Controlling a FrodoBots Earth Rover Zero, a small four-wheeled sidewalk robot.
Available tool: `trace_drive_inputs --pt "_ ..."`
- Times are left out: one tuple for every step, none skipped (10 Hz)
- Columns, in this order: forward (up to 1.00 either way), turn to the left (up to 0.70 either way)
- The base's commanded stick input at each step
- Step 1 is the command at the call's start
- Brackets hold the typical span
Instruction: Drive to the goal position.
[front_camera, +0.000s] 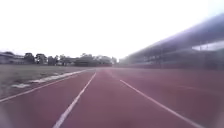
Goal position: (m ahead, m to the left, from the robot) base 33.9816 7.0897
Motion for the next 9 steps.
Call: trace_drive_inputs --pt "0.7 0.03" --pt "0.7 0.04" --pt "0.7 0.05" --pt "0.7 0.04" --pt "0.7 0.01" --pt "0.7 0.0" --pt "0.7 0.0" --pt "0.7 0.0" --pt "0.7 0.0"
